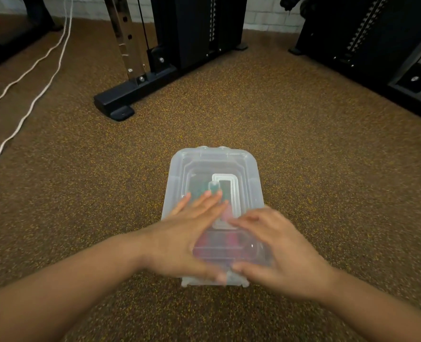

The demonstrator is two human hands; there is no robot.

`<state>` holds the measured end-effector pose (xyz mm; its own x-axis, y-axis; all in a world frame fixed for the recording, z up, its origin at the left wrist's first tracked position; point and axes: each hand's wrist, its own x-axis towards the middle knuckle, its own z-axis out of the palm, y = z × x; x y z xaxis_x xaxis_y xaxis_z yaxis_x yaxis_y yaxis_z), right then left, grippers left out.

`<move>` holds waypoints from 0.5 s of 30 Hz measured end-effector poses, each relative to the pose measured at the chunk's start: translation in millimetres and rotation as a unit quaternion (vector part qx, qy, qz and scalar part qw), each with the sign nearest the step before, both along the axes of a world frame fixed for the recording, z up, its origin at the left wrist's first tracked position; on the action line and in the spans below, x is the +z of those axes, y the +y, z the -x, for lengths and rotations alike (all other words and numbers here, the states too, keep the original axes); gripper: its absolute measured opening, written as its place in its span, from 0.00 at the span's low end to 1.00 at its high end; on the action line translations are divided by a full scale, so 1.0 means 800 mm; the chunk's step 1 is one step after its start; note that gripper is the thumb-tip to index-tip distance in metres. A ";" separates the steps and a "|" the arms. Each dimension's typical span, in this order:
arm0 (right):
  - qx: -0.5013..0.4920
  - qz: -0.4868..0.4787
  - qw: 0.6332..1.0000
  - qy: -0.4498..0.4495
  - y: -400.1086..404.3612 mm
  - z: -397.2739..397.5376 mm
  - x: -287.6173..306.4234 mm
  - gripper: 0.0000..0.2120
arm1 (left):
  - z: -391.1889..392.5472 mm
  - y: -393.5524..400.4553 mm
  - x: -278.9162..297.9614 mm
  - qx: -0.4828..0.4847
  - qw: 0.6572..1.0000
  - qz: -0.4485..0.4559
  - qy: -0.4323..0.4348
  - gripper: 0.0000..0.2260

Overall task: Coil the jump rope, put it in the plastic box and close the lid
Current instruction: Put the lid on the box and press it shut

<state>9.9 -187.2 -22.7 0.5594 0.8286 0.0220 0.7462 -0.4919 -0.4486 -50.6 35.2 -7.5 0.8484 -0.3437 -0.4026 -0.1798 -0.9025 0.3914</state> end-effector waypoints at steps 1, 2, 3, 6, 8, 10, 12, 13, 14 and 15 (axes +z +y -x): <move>-0.031 -0.023 0.999 0.021 0.006 -0.009 0.003 0.32 | -0.008 0.004 -0.002 0.031 0.999 0.004 -0.028 0.47; -0.057 -0.048 0.997 0.027 0.012 -0.020 0.003 0.31 | -0.019 0.010 -0.004 0.064 0.996 0.007 -0.056 0.44; -0.082 -0.073 0.994 0.027 0.019 -0.032 0.001 0.29 | -0.032 0.017 -0.008 0.098 0.992 0.008 -0.081 0.41; -0.162 -0.107 0.980 0.050 0.046 -0.073 -0.008 0.24 | -0.081 0.038 -0.025 0.181 0.974 -0.001 -0.139 0.34; -0.212 -0.102 0.968 0.090 0.062 -0.101 -0.013 0.23 | -0.112 0.047 -0.034 0.217 0.961 -0.009 -0.170 0.30; -0.237 -0.098 0.960 0.111 0.078 -0.126 -0.015 0.23 | -0.138 0.052 -0.038 0.246 0.949 -0.010 -0.197 0.25; -0.248 -0.075 0.957 0.129 0.096 -0.151 -0.013 0.23 | -0.160 0.054 -0.039 0.274 0.942 -0.017 -0.194 0.23; -0.253 -0.065 0.954 0.148 0.107 -0.162 -0.011 0.22 | -0.169 0.053 -0.039 0.287 0.939 -0.023 -0.187 0.23; -0.260 -0.057 0.948 0.174 0.118 -0.174 -0.011 0.23 | -0.177 0.052 -0.040 0.296 0.937 -0.034 -0.182 0.23; -0.268 -0.050 0.941 0.199 0.128 -0.184 -0.010 0.23 | -0.183 0.050 -0.041 0.305 0.934 -0.047 -0.177 0.23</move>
<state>156.9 -84.6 -30.7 0.8775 0.4291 -0.2141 0.1659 -0.6905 -0.7040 95.9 75.5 -40.3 0.9606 0.2708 -0.0633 0.2766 -0.9063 0.3196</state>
